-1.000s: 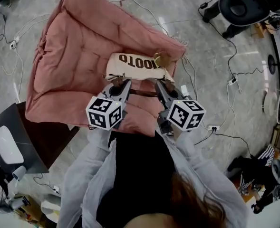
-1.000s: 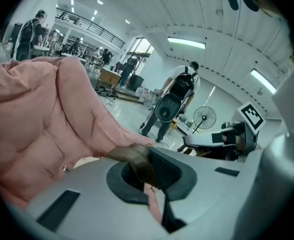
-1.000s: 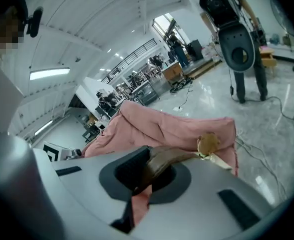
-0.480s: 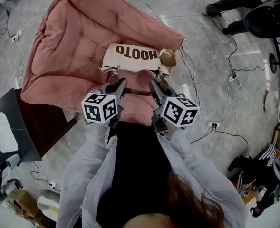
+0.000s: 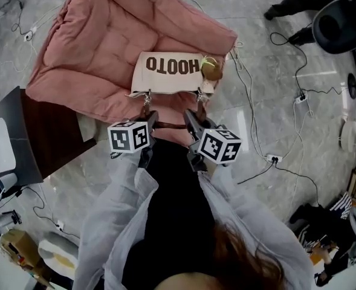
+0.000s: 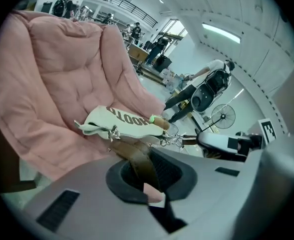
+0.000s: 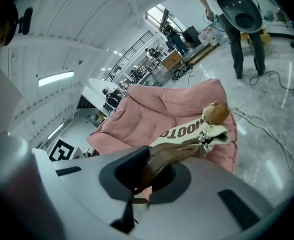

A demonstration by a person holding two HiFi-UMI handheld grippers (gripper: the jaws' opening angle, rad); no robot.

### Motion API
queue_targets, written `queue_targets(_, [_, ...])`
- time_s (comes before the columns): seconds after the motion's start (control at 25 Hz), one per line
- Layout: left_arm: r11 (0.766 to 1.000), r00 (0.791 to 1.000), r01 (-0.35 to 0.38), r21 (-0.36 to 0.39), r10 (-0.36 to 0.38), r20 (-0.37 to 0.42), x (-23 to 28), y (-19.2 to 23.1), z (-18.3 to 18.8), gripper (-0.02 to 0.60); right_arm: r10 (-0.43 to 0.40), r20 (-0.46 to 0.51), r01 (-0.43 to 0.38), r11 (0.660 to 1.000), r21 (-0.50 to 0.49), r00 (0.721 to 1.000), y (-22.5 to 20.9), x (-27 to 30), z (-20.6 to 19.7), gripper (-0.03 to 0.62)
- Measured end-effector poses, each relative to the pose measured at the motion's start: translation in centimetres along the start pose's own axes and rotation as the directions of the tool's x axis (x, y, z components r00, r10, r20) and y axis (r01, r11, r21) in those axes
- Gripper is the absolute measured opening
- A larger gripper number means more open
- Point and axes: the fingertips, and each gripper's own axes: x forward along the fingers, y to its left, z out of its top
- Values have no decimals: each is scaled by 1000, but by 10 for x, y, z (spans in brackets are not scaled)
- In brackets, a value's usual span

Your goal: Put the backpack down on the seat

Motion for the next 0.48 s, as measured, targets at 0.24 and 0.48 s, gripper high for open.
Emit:
queue_targets(0.24, [998, 1000, -15, -54, 14, -20, -3, 14, -45, 15, -7, -59, 7, 1000, 3, 998, -13, -6, -52, 9])
queue_targets(0.48, [992, 999, -22, -121, 17, -41, -3, 27, -96, 15, -41, -127, 35, 998, -48, 991, -25, -14, -103, 9])
